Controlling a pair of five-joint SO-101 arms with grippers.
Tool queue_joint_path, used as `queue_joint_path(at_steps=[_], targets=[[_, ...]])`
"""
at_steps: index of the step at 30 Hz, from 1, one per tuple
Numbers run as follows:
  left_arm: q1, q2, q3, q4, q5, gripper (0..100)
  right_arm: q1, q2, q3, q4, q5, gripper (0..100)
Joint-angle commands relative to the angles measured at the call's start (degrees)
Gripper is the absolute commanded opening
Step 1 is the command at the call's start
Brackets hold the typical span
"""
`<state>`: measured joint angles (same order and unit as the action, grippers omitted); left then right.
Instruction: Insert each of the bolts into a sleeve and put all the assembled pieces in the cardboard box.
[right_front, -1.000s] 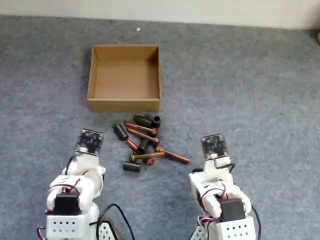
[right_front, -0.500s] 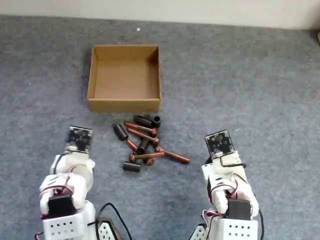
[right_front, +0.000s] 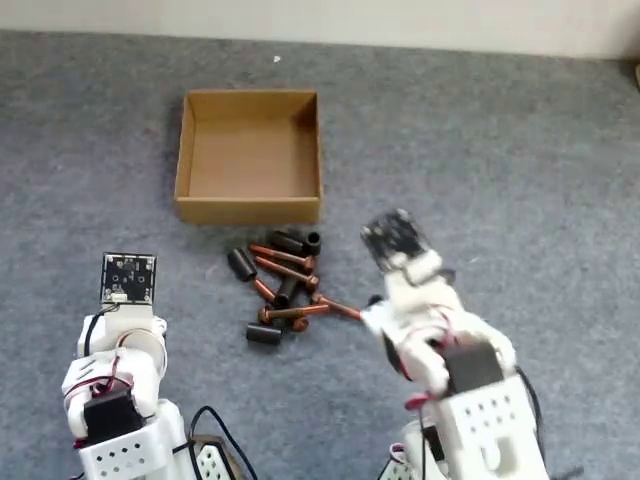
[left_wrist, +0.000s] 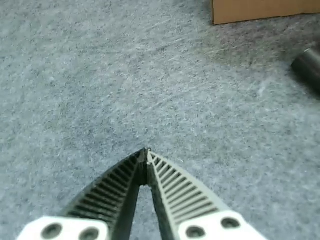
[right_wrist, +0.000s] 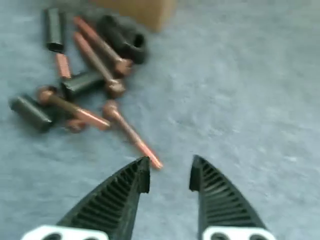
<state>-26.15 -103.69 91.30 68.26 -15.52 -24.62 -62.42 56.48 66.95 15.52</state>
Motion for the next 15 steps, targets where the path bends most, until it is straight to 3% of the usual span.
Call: queue_joint_path(at_steps=[1, 4, 7, 15], targets=[[-0.7, -0.2, -2.8, -1.2, -0.8, 1, -4.2, 9.5, -7.3, -6.5, -4.4, 15.2], [-0.7, -0.2, -2.6, -1.2, -0.8, 1, -5.5, 16.2, -9.6, -14.5, -7.6, 13.7], [-0.7, -0.2, -2.6, -1.2, -0.8, 1, -6.3, 23.0, -11.7, -20.9, -8.5, 5.6], [-0.7, -0.2, -2.5, -1.2, -0.9, 1, -12.6, 38.3, -19.0, -22.9, -8.4, 1.3]])
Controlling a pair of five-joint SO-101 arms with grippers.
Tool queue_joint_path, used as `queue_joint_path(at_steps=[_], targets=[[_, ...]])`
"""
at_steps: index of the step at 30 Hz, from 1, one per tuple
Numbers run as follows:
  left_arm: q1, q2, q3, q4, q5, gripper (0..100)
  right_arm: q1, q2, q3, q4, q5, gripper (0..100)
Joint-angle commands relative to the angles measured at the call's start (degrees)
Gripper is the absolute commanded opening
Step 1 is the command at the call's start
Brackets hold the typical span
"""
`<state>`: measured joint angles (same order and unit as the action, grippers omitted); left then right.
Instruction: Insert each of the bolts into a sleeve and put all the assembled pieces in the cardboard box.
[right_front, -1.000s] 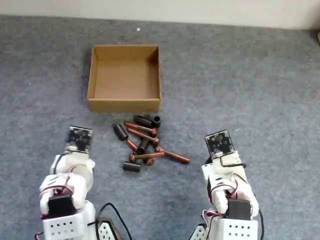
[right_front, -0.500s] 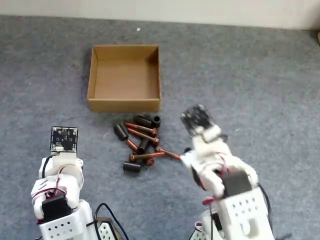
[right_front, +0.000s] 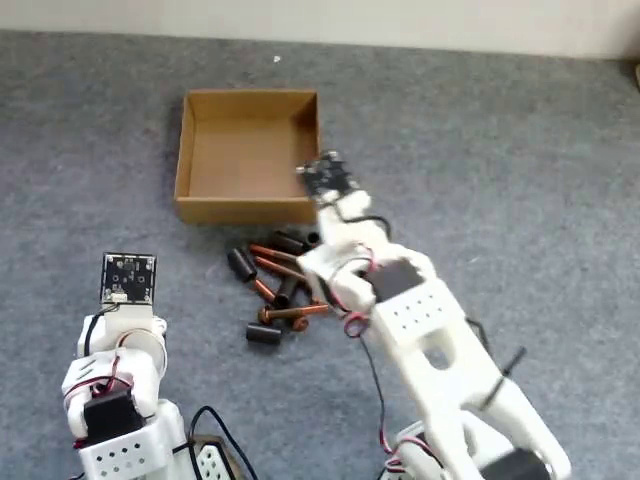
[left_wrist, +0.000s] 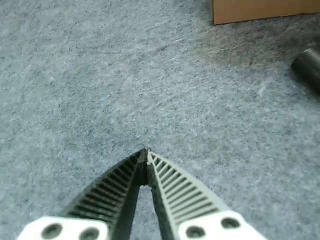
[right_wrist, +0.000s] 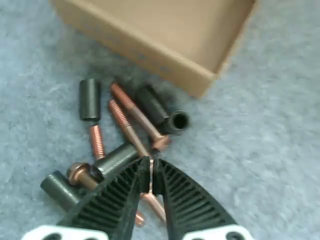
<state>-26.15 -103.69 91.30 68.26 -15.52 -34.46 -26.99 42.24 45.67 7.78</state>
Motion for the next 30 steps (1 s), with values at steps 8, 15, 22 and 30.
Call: queue_joint_path(at_steps=[8, 15, 22, 30], targets=[[-0.7, -0.2, -2.5, -1.2, -1.0, 1, -8.7, 12.8, -13.8, 7.6, -5.1, 9.1], [-0.7, -0.2, -2.5, -1.2, -1.1, 1, -9.5, 25.8, -28.2, 18.1, -20.2, 12.9], [-0.7, -0.2, -2.5, -1.2, -1.1, 1, -11.6, 39.4, -41.5, 25.4, -24.8, 12.9], [-0.7, -0.2, -2.5, -1.2, -1.1, 1, -11.9, 49.8, -46.6, 29.4, -25.3, 12.7]])
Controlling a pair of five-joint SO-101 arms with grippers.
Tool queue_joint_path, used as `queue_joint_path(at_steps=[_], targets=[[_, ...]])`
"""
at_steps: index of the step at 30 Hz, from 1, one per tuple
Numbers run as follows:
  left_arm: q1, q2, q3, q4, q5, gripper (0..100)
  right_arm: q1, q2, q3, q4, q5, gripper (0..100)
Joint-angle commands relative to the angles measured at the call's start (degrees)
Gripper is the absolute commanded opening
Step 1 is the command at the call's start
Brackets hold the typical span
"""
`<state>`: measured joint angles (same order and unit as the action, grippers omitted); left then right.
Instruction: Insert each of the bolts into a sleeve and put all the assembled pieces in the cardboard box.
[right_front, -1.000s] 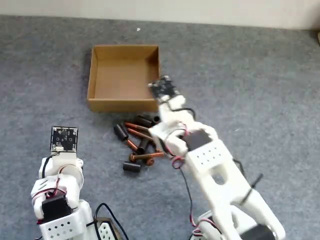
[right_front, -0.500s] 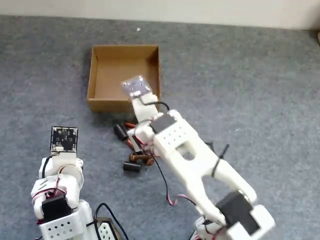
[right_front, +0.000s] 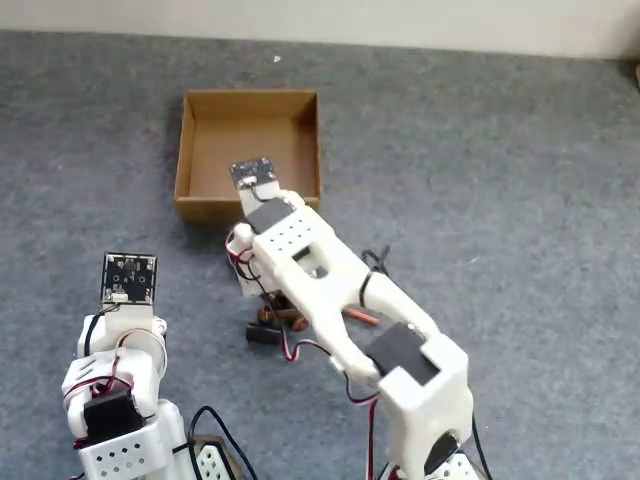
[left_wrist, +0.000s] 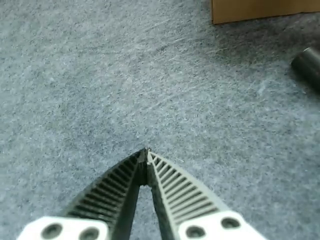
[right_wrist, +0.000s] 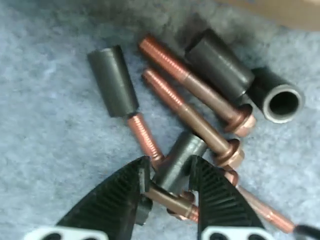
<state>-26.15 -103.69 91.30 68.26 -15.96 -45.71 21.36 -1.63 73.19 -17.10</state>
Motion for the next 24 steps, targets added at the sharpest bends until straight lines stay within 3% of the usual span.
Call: queue_joint_path(at_steps=[1, 9, 13, 19, 24], targets=[[-0.7, -0.2, -2.5, -1.2, -0.6, 1, -0.6, 2.4, -2.8, 3.0, -0.4, 12.7], [-0.7, -0.2, -2.4, -1.2, -0.6, 1, 2.7, 4.6, -2.8, 9.4, 0.3, 11.8], [-0.7, -0.2, -2.4, -1.2, -0.6, 1, 3.9, 4.5, -2.8, 9.4, 6.7, 0.0], [-0.7, -0.2, -2.4, -1.2, -0.6, 1, 6.2, 2.9, -4.8, 12.9, 9.9, 0.5], [-0.7, -0.2, -2.4, -1.2, -0.6, 1, 10.3, -7.3, -5.8, 16.4, 14.2, 0.5]])
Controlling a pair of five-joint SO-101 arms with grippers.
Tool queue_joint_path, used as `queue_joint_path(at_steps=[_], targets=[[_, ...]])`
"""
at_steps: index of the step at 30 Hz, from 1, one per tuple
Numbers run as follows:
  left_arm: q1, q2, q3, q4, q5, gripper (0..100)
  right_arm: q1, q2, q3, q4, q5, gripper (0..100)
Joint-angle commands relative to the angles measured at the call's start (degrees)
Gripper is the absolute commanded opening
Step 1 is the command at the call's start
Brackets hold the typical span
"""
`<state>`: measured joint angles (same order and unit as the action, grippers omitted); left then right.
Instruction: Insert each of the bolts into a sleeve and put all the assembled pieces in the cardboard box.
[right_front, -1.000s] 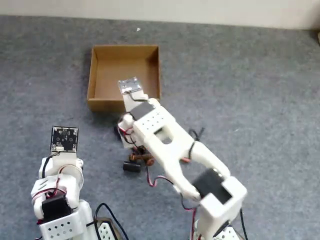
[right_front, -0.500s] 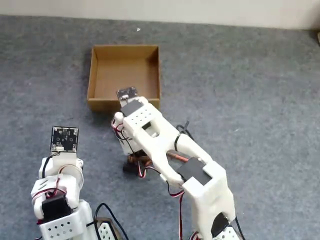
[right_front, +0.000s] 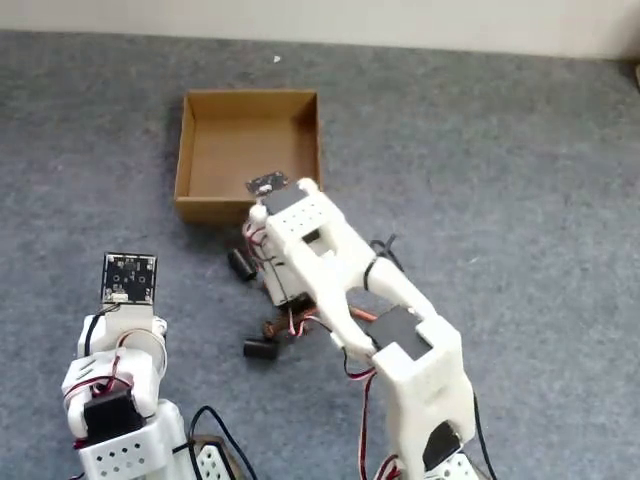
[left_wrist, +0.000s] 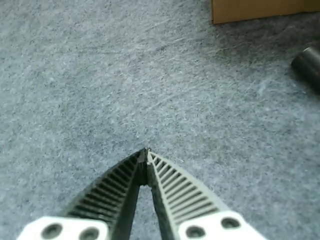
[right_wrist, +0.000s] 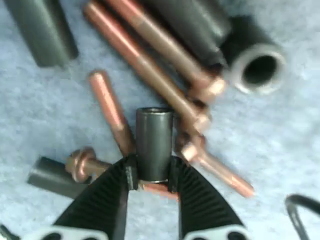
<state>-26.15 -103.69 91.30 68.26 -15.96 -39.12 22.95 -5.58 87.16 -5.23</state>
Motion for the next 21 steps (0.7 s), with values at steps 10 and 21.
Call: queue_joint_path(at_steps=[10, 21], targets=[[-0.6, -0.2, -2.4, -1.2, -0.6, 1, 18.8, -27.4, 16.5, -0.3, 14.3, 0.5], [-0.4, -0.2, -2.3, -1.2, -0.6, 1, 28.0, -29.7, 40.5, -16.1, 26.6, 1.3]])
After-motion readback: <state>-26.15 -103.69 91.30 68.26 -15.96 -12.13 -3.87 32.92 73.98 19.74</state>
